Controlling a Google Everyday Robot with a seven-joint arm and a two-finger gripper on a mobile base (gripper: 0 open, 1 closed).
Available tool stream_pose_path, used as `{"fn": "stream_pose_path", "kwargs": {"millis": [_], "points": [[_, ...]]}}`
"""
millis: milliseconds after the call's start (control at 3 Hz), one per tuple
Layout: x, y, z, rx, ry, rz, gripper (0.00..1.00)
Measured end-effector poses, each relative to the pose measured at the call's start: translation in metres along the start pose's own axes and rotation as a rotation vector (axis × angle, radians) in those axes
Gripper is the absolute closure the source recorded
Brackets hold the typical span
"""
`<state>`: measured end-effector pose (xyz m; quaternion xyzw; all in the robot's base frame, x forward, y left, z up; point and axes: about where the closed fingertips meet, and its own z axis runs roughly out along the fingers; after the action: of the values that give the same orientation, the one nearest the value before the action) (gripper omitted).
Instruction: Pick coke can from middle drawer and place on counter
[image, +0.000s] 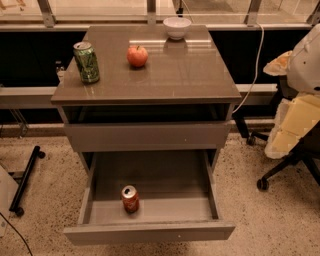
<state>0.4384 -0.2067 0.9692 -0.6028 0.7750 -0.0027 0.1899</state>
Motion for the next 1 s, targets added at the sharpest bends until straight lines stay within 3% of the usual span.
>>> {"fn": "stream_pose_path", "kwargs": {"millis": [667,1000], "points": [[-0.037,0.022,0.051,-0.078,-0.284,0.034,0.00],[-0.060,0.036,0.083,-0.144,-0.372,0.031,0.00]]}}
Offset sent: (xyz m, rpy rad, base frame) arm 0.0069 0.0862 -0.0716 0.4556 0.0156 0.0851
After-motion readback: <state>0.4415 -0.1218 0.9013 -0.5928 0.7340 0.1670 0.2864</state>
